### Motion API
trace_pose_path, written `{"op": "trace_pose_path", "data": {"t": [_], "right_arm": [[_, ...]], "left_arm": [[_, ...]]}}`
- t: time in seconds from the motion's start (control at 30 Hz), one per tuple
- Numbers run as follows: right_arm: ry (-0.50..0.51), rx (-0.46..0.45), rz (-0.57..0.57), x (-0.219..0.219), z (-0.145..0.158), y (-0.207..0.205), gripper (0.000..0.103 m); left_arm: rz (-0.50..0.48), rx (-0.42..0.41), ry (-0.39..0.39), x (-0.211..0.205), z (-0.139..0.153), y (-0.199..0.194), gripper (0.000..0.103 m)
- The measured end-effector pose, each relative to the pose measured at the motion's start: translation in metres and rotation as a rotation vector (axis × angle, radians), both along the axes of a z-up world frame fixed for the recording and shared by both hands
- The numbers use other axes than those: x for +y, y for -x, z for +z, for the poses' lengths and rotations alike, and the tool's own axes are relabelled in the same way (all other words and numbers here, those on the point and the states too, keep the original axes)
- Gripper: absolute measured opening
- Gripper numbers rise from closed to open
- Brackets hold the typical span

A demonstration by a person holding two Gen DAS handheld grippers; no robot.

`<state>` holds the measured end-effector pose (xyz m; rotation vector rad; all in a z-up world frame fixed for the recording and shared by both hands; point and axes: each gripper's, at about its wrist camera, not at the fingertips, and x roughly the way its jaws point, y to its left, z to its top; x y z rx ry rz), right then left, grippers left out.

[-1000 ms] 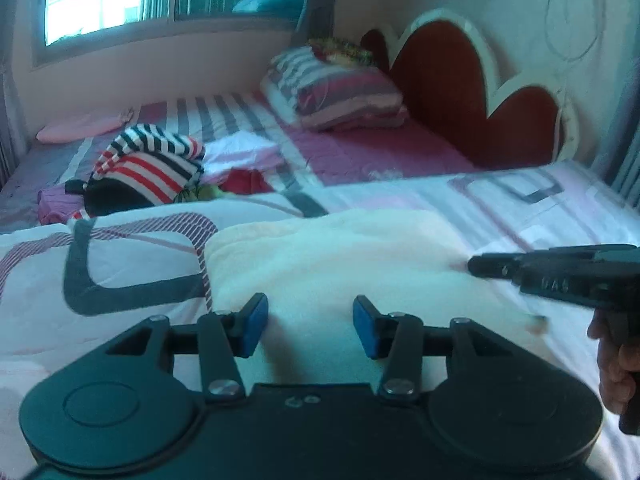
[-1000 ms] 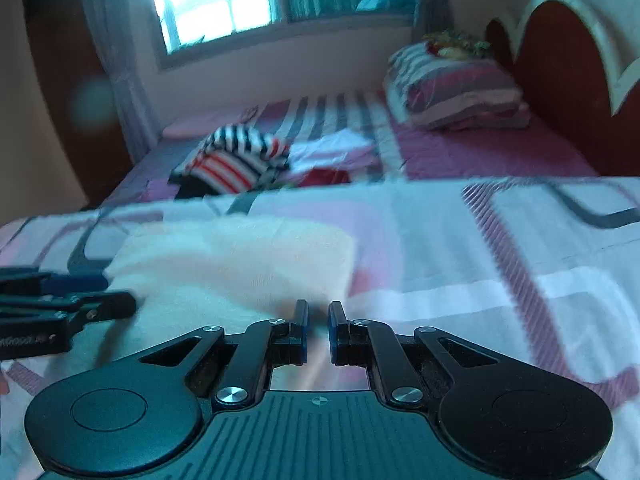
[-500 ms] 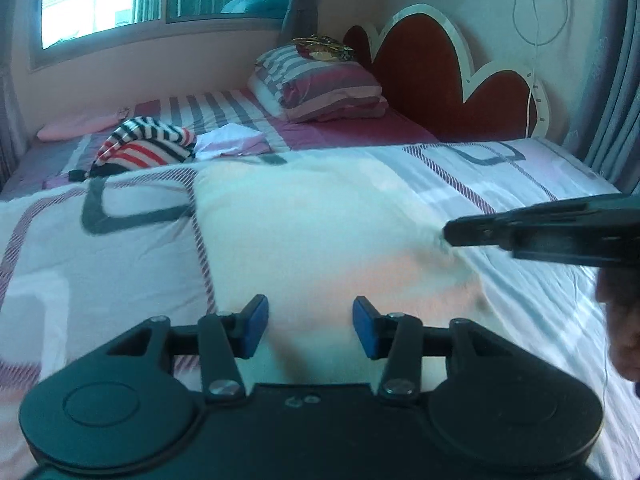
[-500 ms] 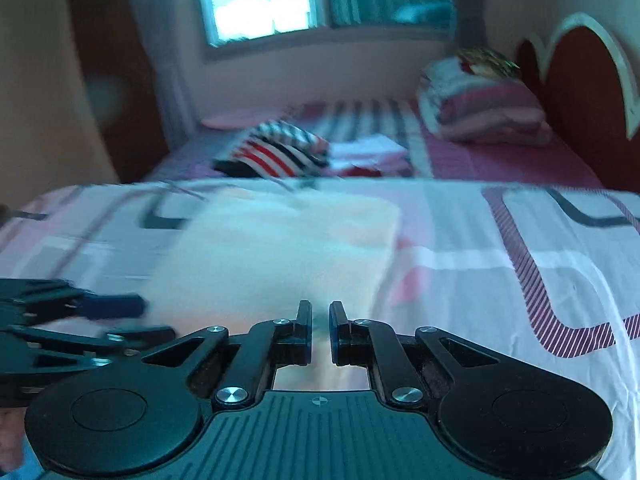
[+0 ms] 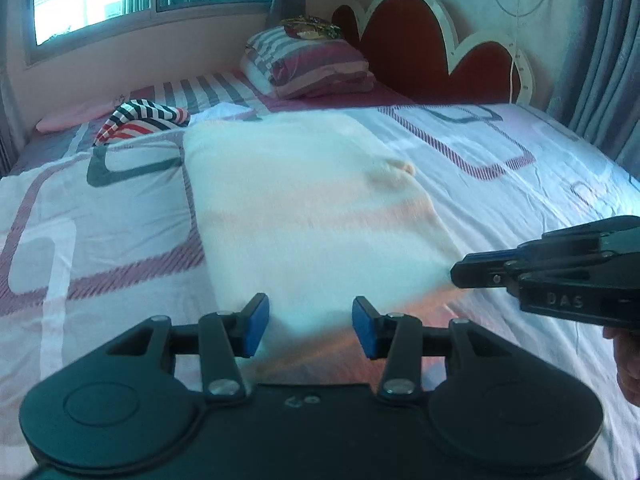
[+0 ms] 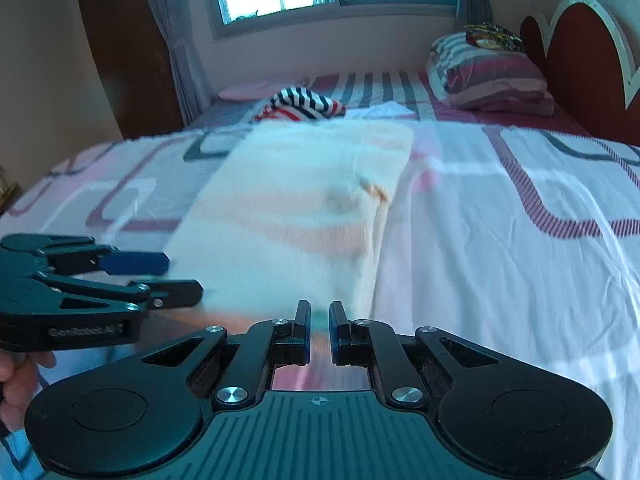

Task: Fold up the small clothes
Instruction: 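Lower the right gripper onto the sweater's end edge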

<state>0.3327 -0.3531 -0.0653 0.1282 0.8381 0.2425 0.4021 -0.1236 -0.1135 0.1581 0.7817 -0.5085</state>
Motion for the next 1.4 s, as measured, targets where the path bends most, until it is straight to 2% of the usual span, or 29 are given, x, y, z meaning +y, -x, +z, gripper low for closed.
{"op": "trace_pose_path", "data": {"t": [0.1, 0.37, 0.4, 0.47, 0.5, 0.53, 0.57, 0.6, 0.63, 0.67, 0.8, 0.9, 1.03, 1.1, 1.23, 1.4], "right_arm": [[0.018, 0.025, -0.011, -0.002, -0.012, 0.003, 0.008], [0.006, 0.036, -0.013, -0.005, -0.017, 0.004, 0.008], [0.007, 0.051, -0.014, -0.006, -0.014, 0.003, 0.009], [-0.009, 0.045, -0.032, -0.013, -0.006, 0.007, 0.009], [-0.023, 0.031, -0.045, -0.017, -0.002, 0.009, 0.010], [-0.043, 0.027, -0.063, -0.024, 0.001, 0.008, 0.021], [-0.057, 0.028, -0.087, -0.029, 0.003, 0.007, 0.042], [-0.075, 0.022, -0.113, -0.034, 0.004, 0.006, 0.052], [-0.093, 0.010, -0.135, -0.038, 0.006, 0.003, 0.058], [-0.117, 0.001, -0.142, -0.041, 0.007, 0.001, 0.058], [-0.263, 0.001, -0.155, -0.053, 0.010, -0.021, 0.058], [-0.384, 0.020, -0.178, -0.065, 0.004, -0.043, 0.058], [-0.557, 0.075, -0.239, -0.085, -0.015, -0.077, 0.058], [-0.634, 0.111, -0.260, -0.095, -0.026, -0.091, 0.058], [-0.682, 0.145, -0.250, -0.105, -0.041, -0.113, 0.058], [-0.726, 0.158, -0.205, -0.108, -0.050, -0.127, 0.059]], "left_arm": [[-0.001, 0.013, -0.012, -0.001, -0.005, 0.005, 0.043], [-0.028, 0.018, -0.033, 0.003, -0.005, 0.019, 0.046], [-0.029, 0.008, -0.021, 0.008, 0.001, 0.020, 0.048], [-0.003, -0.047, -0.006, 0.021, 0.014, 0.018, 0.067], [0.008, -0.066, 0.000, 0.026, 0.018, 0.015, 0.069], [0.022, -0.070, 0.008, 0.031, 0.021, 0.010, 0.070], [0.040, -0.061, 0.013, 0.035, 0.022, 0.001, 0.070], [0.052, -0.055, 0.015, 0.038, 0.022, -0.005, 0.070], [0.068, -0.055, 0.015, 0.040, 0.022, -0.011, 0.073], [0.086, -0.051, 0.023, 0.043, 0.022, -0.018, 0.077], [0.122, 0.058, 0.166, 0.055, 0.017, -0.049, 0.076], [0.137, 0.125, 0.235, 0.059, 0.009, -0.070, 0.072], [0.184, 0.220, 0.357, 0.065, -0.003, -0.096, 0.072], [0.208, 0.251, 0.392, 0.067, -0.009, -0.110, 0.072], [0.230, 0.321, 0.444, 0.069, -0.027, -0.133, 0.072], [0.233, 0.350, 0.535, 0.072, -0.037, -0.148, 0.072]]}}
